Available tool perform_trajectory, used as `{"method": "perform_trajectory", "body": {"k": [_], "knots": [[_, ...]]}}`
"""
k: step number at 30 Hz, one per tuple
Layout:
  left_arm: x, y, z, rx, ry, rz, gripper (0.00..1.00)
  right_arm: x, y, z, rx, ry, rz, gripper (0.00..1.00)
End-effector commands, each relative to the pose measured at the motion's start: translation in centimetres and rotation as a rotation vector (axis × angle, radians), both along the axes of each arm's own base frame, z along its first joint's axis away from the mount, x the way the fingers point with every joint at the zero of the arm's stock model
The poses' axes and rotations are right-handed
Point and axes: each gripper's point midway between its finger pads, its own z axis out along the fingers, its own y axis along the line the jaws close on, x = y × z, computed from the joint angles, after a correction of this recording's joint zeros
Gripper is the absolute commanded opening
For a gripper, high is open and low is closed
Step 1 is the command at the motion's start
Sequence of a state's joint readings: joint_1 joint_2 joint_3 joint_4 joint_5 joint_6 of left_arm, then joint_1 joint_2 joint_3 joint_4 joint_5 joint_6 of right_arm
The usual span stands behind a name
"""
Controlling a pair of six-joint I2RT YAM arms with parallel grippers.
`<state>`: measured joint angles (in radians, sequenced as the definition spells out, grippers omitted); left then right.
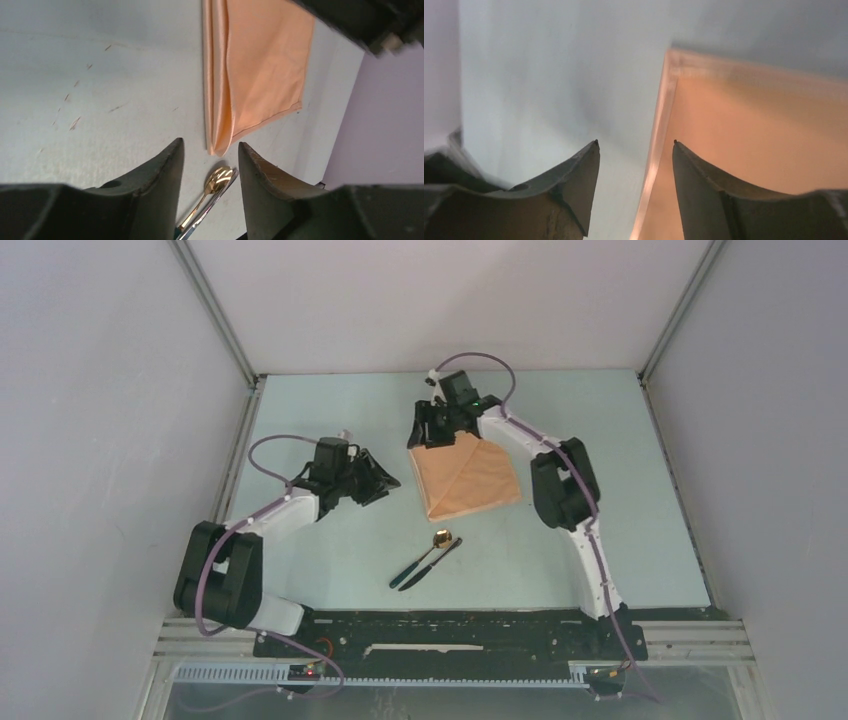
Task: Fold the napkin into a case and place the utensils inside
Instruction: Smooth out the upper triangle-folded napkin at the center of the board.
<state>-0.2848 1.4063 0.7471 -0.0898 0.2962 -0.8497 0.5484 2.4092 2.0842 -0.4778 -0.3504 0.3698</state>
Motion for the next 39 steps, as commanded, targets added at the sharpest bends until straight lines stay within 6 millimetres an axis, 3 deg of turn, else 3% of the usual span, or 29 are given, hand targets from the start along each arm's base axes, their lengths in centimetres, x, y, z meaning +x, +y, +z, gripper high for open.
{"method": "perform_trajectory", "body": {"k": [1,4,6,8,11,15,18,21,26,39], "knots": [[3.9,-2.1,3.9,-0.139,-0.123,0.006,0.46,-2.1,-2.8,9.1,0.264,-0.028,0.017,0.65],[6.3,-3.6,4.5,-0.201,-0.138,-0.006,0.34,-3.8,-5.4,8.1,0.386,0.053,-0.019,0.57],[7.9,-4.5,4.8,-0.241,-0.15,-0.016,0.24,-4.7,-6.1,7.4,0.471,0.098,-0.018,0.45],[9.4,-5.5,5.0,-0.267,-0.155,-0.036,0.19,-5.6,-6.1,6.1,0.524,0.177,0.007,0.44],[11.6,-6.9,4.4,-0.283,-0.138,-0.066,0.13,-6.5,-6.0,5.1,0.605,0.228,0.036,0.48],[13.8,-8.0,1.9,-0.288,-0.093,-0.074,0.09,-7.7,-5.7,4.5,0.645,0.22,0.071,0.67],[15.0,-9.0,0.0,-0.293,-0.054,-0.099,0.05,-8.6,-5.2,3.9,0.634,0.221,0.103,0.7],[15.7,-8.8,-2.0,-0.266,-0.015,-0.101,0.02,-9.4,-4.8,3.2,0.629,0.233,0.131,0.71],[16.3,-8.2,-3.5,-0.221,0.002,-0.092,0.0,-11.2,-3.3,2.2,0.619,0.26,0.18,0.71],[16.0,-6.2,-7.5,-0.2,0.113,-0.013,0.0,-13.3,-1.1,0.3,0.627,0.332,0.228,0.7]]}}
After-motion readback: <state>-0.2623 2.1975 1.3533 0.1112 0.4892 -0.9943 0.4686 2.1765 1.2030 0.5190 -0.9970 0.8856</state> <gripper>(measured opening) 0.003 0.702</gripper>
